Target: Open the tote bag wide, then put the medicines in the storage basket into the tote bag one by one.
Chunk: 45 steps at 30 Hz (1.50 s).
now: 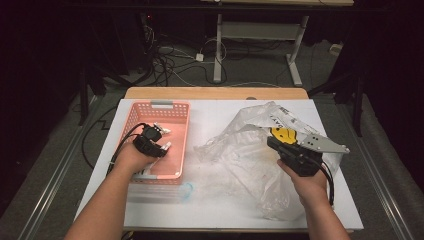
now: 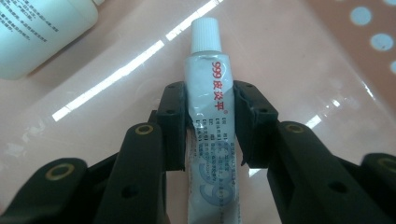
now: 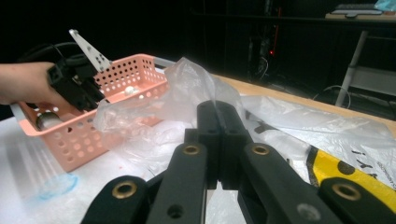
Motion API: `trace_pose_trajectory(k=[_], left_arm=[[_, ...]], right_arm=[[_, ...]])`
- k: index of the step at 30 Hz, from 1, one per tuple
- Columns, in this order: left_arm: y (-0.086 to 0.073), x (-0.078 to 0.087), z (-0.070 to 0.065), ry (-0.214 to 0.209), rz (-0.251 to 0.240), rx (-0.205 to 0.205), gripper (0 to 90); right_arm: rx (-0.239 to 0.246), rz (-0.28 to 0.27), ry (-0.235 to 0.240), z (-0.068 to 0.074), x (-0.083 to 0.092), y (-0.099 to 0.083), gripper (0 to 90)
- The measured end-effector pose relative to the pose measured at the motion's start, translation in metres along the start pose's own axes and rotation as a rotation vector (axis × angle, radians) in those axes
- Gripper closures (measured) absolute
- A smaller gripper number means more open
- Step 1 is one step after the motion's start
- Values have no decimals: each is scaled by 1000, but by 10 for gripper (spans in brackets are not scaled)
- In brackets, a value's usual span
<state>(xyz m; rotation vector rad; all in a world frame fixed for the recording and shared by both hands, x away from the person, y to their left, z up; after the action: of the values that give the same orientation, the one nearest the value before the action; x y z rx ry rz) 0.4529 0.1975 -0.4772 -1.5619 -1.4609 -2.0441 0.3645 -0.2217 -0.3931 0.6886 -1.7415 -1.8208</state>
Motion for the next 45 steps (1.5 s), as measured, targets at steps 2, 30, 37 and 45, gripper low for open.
trace_pose_trajectory(k=[2, 30, 37, 45], left_arm=[[0, 0, 0, -1, 1, 0, 653], [11, 35, -19, -19, -261, -8, 655], [11, 51, -25, -15, -340, 6, 655], [4, 66, -33, -12, -425, 12, 655]], right_arm=[[-1, 1, -2, -1, -1, 0, 900], [1, -31, 9, 1, 7, 9, 900], [1, -35, 10, 1, 6, 10, 900], [0, -42, 6, 1, 7, 11, 900]])
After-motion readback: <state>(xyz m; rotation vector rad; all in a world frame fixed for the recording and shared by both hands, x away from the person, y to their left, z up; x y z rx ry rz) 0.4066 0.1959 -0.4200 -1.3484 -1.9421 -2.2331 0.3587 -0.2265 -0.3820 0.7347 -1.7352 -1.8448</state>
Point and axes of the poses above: each handheld gripper's, and its own axes: x roughly backward along the jaws, y roughly out of its top, z roughly to its left, the point moved 3 cm from there along -x, roughly forward along the jaws, and after that the axes turned 15 degrees about -z, right-handed, at the moved point
